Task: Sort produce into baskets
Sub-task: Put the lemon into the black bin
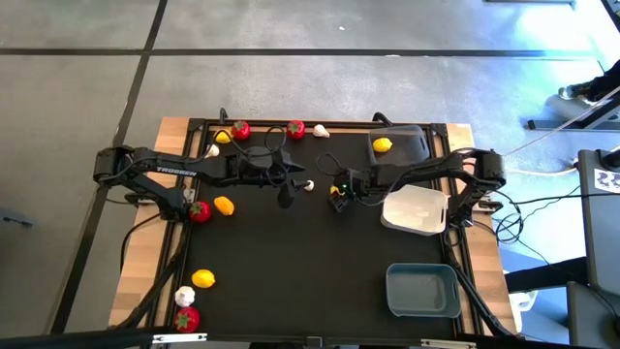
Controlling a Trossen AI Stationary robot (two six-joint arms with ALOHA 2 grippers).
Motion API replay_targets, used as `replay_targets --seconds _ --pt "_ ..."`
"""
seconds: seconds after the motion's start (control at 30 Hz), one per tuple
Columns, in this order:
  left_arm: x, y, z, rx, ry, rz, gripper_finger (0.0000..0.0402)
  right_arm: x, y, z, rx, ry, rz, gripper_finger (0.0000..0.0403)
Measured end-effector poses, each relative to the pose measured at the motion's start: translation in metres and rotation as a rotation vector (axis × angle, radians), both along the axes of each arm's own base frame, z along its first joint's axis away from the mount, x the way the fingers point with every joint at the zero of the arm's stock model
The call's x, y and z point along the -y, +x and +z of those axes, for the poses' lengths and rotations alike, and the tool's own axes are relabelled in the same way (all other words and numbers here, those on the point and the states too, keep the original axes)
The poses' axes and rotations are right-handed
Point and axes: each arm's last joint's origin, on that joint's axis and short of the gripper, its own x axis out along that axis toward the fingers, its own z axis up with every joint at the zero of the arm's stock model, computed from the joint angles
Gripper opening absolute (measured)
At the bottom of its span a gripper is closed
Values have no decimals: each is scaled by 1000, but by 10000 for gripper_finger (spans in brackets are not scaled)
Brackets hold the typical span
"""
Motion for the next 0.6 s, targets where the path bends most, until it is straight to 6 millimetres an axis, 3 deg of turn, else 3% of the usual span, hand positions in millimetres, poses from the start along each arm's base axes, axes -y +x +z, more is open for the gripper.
replay_targets --seconds 0.2,0.6 --pt "0 0 0 0 1 2 260 0 3 -17 -51 0 27 303" --pt "0 0 0 0 4 5 260 4 9 -10 -44 -125 77 303"
